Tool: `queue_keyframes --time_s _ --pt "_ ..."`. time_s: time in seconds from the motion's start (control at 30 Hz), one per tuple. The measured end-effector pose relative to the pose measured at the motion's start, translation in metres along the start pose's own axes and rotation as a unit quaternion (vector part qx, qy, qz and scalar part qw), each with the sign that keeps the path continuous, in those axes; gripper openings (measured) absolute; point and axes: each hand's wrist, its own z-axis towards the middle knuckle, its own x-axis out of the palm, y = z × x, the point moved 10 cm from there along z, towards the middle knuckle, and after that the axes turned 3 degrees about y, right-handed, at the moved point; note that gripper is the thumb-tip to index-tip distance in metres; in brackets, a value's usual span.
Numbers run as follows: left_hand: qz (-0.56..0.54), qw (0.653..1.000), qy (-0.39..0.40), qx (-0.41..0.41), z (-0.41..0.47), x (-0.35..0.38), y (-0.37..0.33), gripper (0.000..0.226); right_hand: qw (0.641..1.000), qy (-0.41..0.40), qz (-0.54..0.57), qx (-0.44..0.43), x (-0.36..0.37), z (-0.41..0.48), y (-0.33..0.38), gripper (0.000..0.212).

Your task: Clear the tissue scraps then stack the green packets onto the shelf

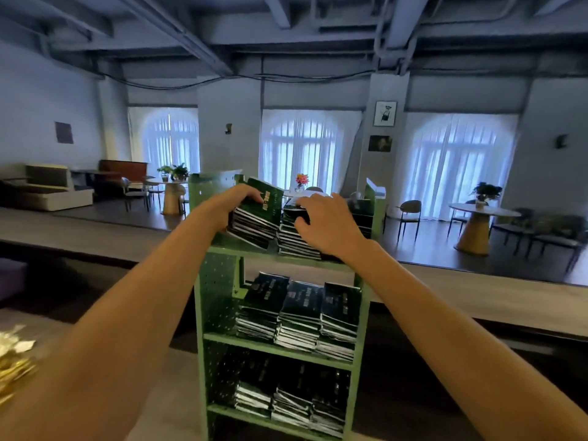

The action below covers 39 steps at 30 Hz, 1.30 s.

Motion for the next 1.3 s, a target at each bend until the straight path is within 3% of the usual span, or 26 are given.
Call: queue_keyframes --time_s 0.23,0.43,0.6,0.77,0.87,1.03,1.17,1.3 --pt "-0.005 0.997 0.055 -0.053 0.017 0.009 0.024 0.017 1.000 0.001 0.005 -0.002 0.001 0.001 -0.001 0.042" --pt "0.077 0.996 0.011 -0.040 0.018 -0.001 0.016 0.023 1.000 0.003 0.004 -0.006 0.002 0.003 -0.003 0.042" --pt "0.103 0.995 -0.008 0.010 0.009 0.002 0.002 0.034 1.000 0.002 0.009 -0.007 0.004 0.003 -0.002 0.043" --pt "0.151 0.987 0.006 0.053 0.009 0.007 -0.001 0.062 1.000 -0.004 0.023 -0.008 0.003 -0.001 -0.003 0.044" --pt "0.150 0.985 0.033 0.080 0.003 0.007 0.001 0.062 1.000 -0.009 0.028 -0.009 0.003 -0.004 -0.004 0.044" --pt "0.251 0.955 0.063 0.143 -0.008 0.007 0.001 0.085 0.999 -0.046 0.024 -0.011 0.002 -0.010 -0.001 0.044" --pt "0.277 0.939 0.036 0.199 -0.009 0.012 -0.005 0.076 0.998 -0.056 0.023 -0.009 0.001 -0.018 -0.003 0.044" --pt "0.270 0.944 0.031 0.189 -0.011 0.012 -0.001 0.073 0.997 -0.058 0.046 -0.023 -0.003 -0.023 -0.004 0.044"
